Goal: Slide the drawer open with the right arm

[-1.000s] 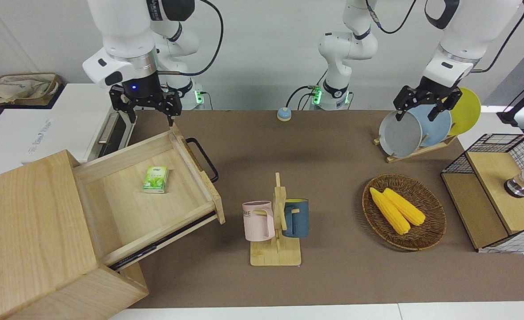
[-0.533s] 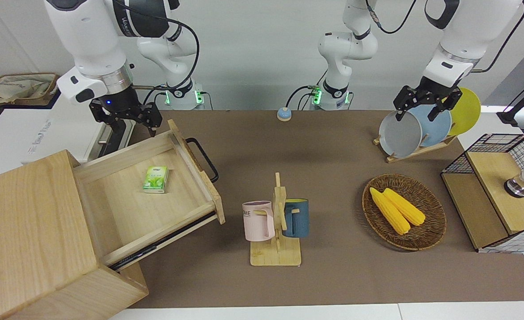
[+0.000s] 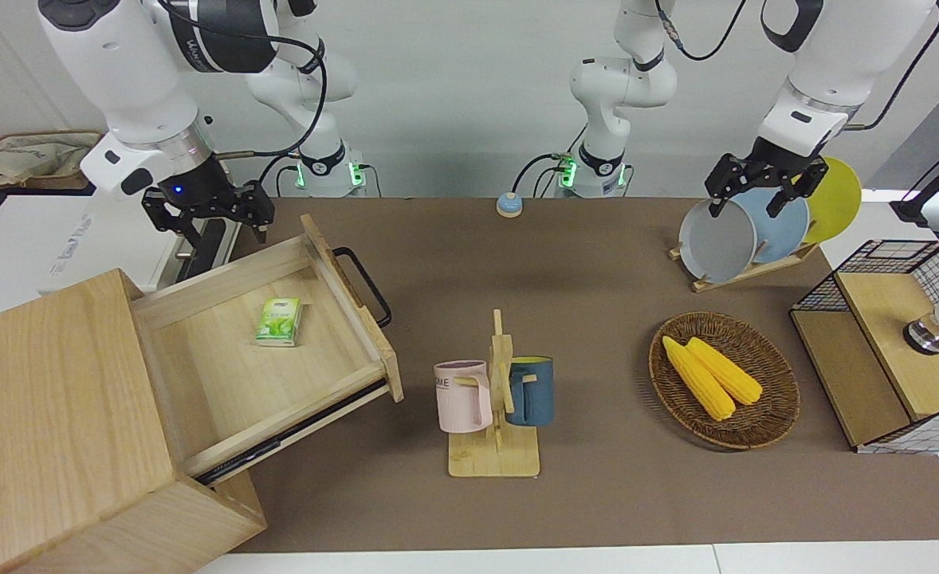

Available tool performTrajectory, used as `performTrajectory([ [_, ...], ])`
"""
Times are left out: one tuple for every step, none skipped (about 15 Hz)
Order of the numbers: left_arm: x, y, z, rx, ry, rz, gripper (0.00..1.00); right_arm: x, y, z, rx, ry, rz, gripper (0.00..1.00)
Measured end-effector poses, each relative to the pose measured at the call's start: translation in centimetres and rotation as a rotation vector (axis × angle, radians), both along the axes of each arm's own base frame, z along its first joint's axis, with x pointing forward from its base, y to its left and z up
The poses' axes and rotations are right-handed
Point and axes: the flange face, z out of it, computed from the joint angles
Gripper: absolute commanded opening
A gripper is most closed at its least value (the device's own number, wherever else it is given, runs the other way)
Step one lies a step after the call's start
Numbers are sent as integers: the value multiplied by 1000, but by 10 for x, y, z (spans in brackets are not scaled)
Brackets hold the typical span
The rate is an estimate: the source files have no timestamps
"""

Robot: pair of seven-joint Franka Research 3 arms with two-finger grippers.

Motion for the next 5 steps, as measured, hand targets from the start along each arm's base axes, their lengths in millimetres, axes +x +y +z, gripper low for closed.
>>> performTrajectory([
  [0, 0, 0, 0, 0, 0, 995, 1, -1, -1, 0, -2, -1, 987],
  [0, 0, 0, 0, 0, 0, 998, 1, -1, -1, 0, -3, -2, 987],
  [0, 0, 0, 0, 0, 0, 995, 1, -2, -1, 0, -4, -3, 987],
  [0, 0, 0, 0, 0, 0, 995, 1, -3, -1, 0, -4, -5, 987],
  [0, 0, 0, 0, 0, 0, 995, 1, -3, -1, -1, -4, -6, 987],
])
